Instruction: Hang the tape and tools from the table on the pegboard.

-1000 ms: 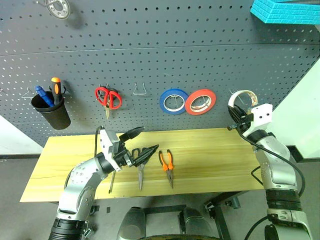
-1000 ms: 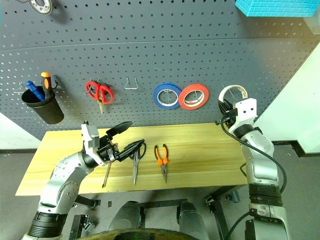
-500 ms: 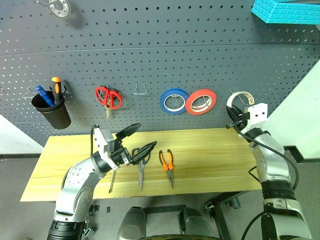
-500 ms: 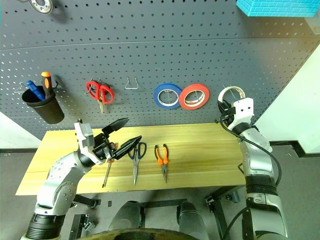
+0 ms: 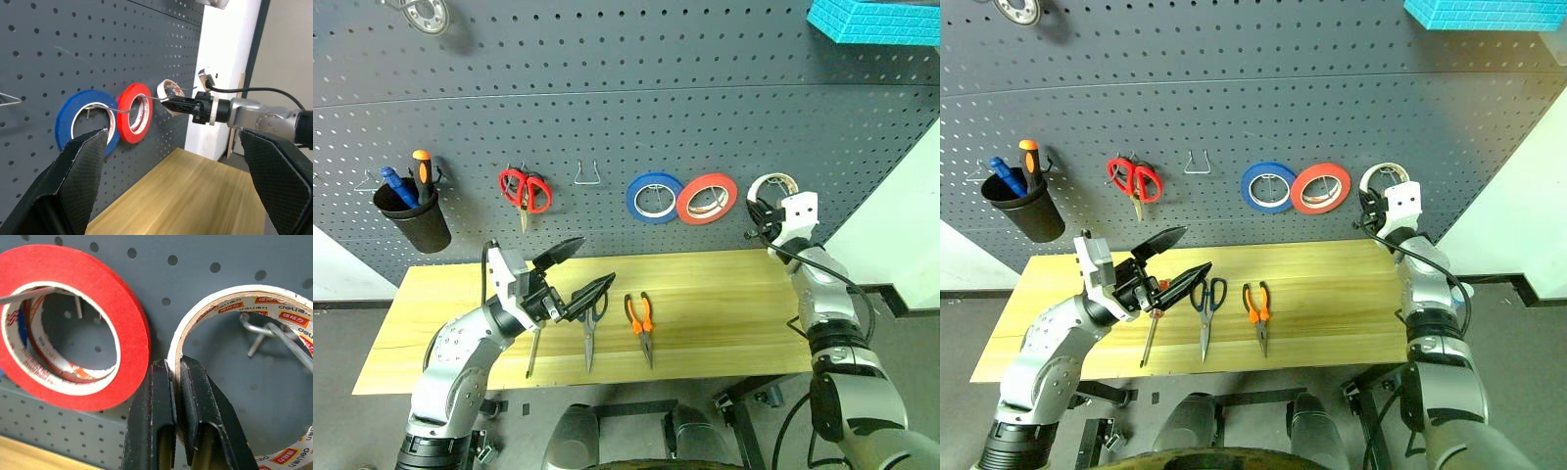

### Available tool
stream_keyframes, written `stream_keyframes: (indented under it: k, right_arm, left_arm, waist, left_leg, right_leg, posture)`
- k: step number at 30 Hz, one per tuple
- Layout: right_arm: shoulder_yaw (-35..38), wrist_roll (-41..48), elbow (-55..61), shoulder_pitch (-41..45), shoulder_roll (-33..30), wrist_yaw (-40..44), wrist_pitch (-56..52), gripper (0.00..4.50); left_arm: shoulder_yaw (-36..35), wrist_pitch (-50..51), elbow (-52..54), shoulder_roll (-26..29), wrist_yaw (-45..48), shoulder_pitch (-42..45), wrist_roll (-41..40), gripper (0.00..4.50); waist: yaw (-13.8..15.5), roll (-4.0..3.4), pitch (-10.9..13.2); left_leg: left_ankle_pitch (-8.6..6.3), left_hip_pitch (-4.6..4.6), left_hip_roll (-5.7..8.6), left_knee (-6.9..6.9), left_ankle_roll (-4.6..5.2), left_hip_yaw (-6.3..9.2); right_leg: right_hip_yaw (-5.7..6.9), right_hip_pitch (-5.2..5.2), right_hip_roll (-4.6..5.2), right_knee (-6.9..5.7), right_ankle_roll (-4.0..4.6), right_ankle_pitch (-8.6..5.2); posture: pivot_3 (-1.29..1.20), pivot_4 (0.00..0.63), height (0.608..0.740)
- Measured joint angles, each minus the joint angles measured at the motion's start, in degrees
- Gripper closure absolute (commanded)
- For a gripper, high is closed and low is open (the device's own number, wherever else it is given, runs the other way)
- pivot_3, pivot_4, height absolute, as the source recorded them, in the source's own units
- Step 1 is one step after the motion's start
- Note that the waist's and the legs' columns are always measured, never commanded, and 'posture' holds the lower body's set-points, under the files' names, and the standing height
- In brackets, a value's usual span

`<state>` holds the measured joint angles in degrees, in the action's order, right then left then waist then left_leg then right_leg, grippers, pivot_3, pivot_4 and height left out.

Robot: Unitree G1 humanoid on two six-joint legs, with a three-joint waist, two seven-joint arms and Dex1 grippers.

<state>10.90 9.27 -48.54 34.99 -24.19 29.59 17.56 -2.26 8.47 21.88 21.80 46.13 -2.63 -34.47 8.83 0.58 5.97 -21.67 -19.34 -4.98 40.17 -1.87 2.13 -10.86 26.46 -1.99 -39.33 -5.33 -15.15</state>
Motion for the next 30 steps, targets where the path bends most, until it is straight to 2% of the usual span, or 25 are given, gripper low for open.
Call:
stream_keyframes:
  k: [4,10,17,18,30]
  right_arm:
    - [-0.1,-0.73,-3.41,1.35,-0.01,-0.12,1.74,4.48]
    - [-0.12,-0.73,-3.5,1.03,-0.16,1.64,1.47,2.67]
    - [-0.14,-0.81,-0.37,-1.94,-0.17,1.08,0.72,0.19]
    - [-0.14,-0.81,0.29,-2.58,-0.16,0.94,0.28,0.04]
    - [-0.62,1.12,17.75,-16.13,0.69,1.99,-7.57,0.04]
  left_arm:
    - [0.0,-0.01,0.31,-0.03,-0.18,0.02,-0.01,0.0]
    - [0.03,-0.31,0.32,-0.54,-0.47,0.0,0.06,0.0]
    - [0.07,-0.44,0.32,-0.57,-0.63,-0.27,0.17,0.0]
    - [0.08,-0.48,0.32,-0.58,-0.62,-0.46,0.17,0.0]
    - [1.07,-1.8,0.24,-0.39,2.32,-3.01,0.33,0.0]
  waist:
    - [-0.09,0.0,0.0]
    - [-0.03,0.0,0.0]
    - [0.16,0.0,0.0]
    - [0.18,0.0,0.0]
    - [0.29,0.0,0.02]
  left_leg:
    - [0.0,-0.02,0.0,0.0,0.0,0.0]
    - [0.0,-0.02,0.0,0.0,0.0,0.0]
    - [0.0,-0.02,0.0,0.0,0.0,0.0]
    - [0.0,-0.02,0.0,0.0,0.0,0.0]
    - [-0.01,-0.03,0.0,-0.01,0.01,0.01]
  right_leg:
    - [0.0,-0.02,0.0,0.0,0.0,0.0]
    - [0.0,0.01,0.0,0.0,0.0,0.0]
    - [0.0,0.07,0.0,0.01,-0.01,-0.01]
    - [0.0,0.07,0.0,0.01,-0.01,-0.01]
    - [0.0,0.08,0.0,0.02,-0.05,-0.05]
  posture:
    - [0.42,0.079,0.677]
    - [0.42,0.08,0.677]
    - [0.41,0.079,0.677]
    - [0.41,0.079,0.677]
    - [0.39,0.086,0.677]
